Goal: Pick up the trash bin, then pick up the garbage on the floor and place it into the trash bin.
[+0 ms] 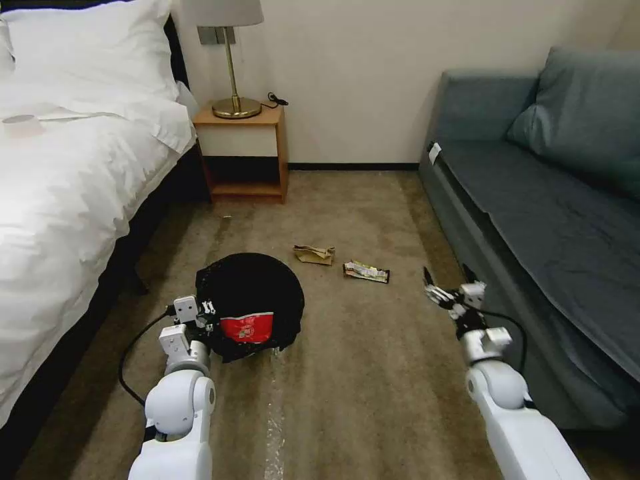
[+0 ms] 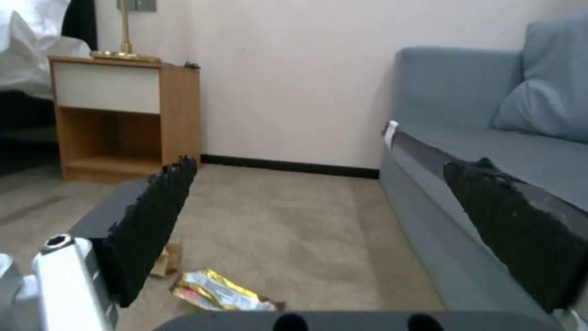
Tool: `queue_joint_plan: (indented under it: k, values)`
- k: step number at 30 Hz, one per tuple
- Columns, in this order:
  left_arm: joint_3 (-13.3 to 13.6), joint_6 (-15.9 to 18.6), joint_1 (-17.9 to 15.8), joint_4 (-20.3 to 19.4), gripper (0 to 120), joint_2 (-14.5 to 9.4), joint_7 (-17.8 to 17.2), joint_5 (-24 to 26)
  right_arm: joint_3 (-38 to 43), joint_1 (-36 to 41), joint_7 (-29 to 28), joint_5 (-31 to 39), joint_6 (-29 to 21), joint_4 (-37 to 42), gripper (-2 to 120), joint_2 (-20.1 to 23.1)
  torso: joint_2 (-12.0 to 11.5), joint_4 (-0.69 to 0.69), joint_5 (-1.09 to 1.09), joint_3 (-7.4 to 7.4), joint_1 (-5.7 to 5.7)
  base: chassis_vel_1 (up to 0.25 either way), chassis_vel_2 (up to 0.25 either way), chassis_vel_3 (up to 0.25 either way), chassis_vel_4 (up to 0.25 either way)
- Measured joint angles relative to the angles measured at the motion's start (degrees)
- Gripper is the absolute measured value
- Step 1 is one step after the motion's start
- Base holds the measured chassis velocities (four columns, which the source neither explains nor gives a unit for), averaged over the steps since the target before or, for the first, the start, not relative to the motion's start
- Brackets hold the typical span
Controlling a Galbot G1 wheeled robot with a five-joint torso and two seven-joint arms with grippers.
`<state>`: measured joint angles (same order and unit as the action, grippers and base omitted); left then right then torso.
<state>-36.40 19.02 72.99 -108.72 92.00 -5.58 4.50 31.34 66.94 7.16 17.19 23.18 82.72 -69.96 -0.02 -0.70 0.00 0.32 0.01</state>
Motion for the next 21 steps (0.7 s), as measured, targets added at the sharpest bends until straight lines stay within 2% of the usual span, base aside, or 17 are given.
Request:
queue_joint_plan:
  k: [16,21]
  values:
    - [0.13,-0.03,-0.79,0.76,5,0.14,-0.05,-0.72,2.22,0.13,3.33,-0.82,2.74,-1.78,99,-1.73,0.00,0.02,-0.01,0.00,0.00,0.000,0.000,0.000,0.000]
    - [-0.02,-0.05,-1.02,0.73,5,0.14,-0.03,-1.03,2.28,-0.18,3.83,-0.72,3.54,-2.40,93,-1.95,0.00,0.01,-0.01,0.00,0.00,0.000,0.000,0.000,0.000]
